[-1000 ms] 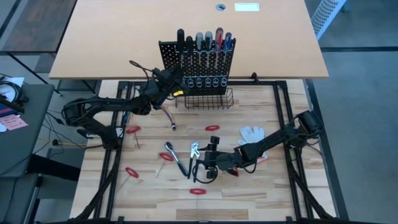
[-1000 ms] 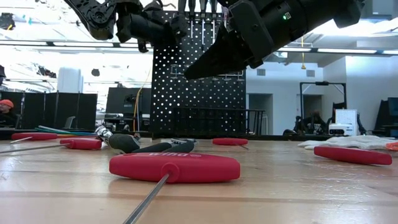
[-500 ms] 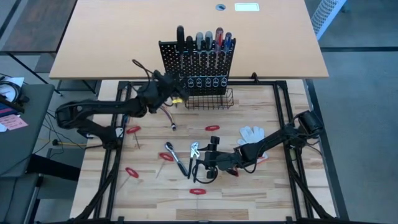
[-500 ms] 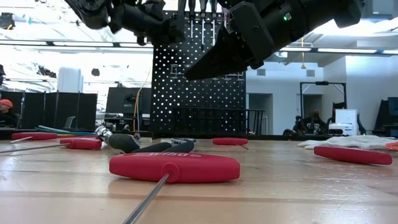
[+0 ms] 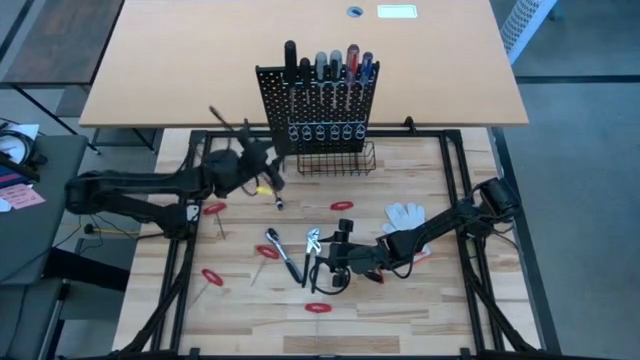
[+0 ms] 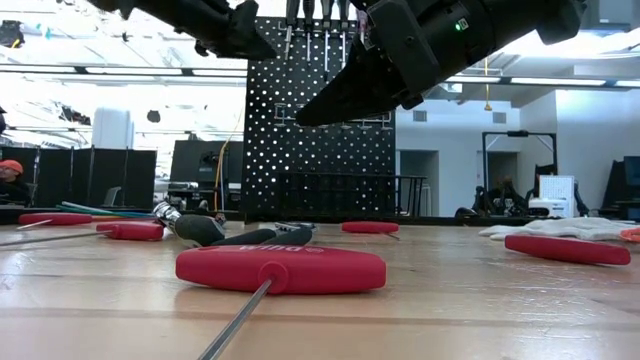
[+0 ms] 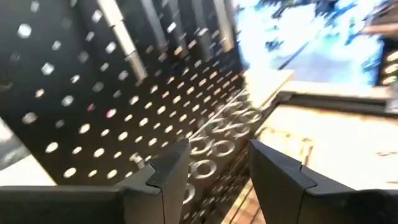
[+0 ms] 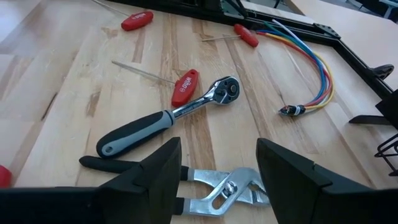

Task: Hang tools onto peg board
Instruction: Adjust the black corx screw

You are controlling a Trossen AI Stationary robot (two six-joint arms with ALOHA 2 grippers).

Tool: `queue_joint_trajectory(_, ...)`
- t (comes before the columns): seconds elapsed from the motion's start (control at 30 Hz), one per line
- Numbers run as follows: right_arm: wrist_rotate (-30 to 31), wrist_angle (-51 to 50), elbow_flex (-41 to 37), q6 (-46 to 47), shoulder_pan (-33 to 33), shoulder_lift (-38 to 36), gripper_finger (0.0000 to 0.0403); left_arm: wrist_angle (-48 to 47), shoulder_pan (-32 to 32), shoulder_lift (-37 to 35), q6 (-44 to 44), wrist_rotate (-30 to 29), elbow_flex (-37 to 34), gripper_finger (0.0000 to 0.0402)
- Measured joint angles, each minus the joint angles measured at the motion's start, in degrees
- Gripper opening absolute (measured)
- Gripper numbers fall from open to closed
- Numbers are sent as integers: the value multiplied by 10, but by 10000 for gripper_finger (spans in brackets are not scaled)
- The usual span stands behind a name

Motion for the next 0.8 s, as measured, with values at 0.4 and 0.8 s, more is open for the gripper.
queue_joint_trajectory(0.4, 0, 28, 0, 1, -10, 0, 214, 346, 79, 53, 36, 257, -94, 42)
queue_joint_trajectory(0.8, 0, 17, 0, 6, -8, 0, 214, 343, 169, 155, 10, 262, 11, 1)
